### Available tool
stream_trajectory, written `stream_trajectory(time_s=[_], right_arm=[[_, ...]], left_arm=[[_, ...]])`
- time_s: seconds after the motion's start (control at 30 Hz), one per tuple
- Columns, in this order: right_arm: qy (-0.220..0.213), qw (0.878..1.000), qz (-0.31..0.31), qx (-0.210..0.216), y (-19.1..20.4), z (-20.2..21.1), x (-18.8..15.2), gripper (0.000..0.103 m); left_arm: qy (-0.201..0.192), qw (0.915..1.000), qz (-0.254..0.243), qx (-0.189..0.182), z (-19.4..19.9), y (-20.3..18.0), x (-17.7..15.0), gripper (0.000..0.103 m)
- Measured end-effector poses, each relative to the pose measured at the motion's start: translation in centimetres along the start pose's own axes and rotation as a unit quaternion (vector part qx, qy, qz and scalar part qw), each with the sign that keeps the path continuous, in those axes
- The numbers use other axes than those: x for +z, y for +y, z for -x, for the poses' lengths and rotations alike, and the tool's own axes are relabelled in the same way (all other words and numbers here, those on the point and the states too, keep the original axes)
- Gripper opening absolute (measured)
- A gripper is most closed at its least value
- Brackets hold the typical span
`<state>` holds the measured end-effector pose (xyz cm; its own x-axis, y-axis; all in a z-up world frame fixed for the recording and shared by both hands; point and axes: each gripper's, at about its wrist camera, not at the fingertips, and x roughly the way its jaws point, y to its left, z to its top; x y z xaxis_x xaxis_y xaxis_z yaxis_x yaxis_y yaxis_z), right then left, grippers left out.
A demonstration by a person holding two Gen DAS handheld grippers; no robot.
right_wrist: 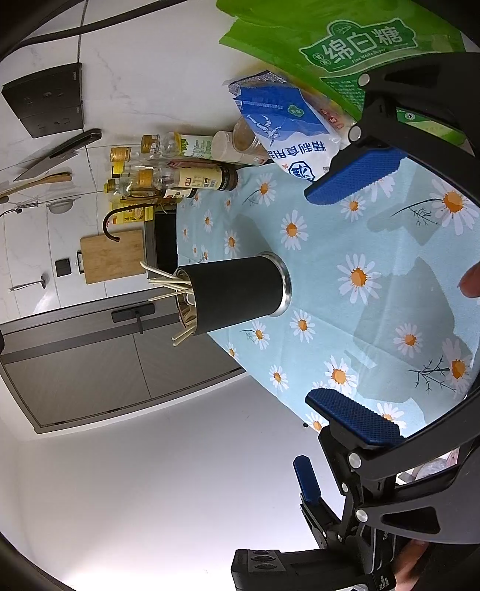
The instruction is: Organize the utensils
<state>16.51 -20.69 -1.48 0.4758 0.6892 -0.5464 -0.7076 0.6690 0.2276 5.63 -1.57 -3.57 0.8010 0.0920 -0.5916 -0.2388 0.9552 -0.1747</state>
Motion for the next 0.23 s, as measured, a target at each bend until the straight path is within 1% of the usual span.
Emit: stream_trajectory(time_s=[0.23], right_arm=[[0.003, 1.000, -0.002, 0.001, -0.06, -0.03, -0.02, 0.098]], left_arm=[[0.006, 1.0000, 0.000, -0.002, -0.25, -0.10, -0.10, 0.096]])
